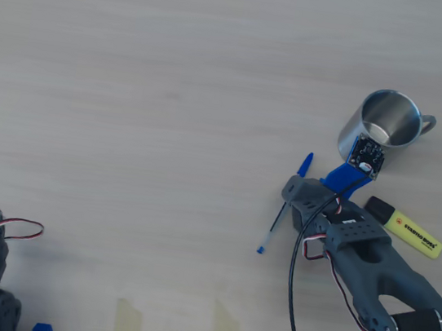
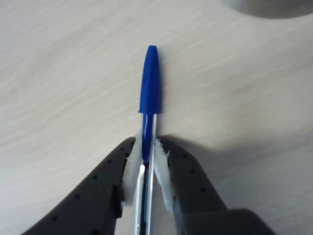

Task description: Grab the blue pen and put it in the silver cup.

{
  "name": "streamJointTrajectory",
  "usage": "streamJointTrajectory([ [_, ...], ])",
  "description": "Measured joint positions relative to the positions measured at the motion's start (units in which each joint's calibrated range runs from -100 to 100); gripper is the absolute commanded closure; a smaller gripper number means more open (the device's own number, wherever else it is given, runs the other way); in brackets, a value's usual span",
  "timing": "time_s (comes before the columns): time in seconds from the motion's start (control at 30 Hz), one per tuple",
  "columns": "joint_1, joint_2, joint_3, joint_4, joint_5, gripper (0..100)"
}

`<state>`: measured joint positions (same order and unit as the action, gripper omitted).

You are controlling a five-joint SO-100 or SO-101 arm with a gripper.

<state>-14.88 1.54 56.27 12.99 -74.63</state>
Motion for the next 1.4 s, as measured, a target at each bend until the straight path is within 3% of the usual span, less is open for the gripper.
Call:
streamJointTrajectory([
  [1.4,-0.75,-8.84,2.52,1.01,-0.1,98],
])
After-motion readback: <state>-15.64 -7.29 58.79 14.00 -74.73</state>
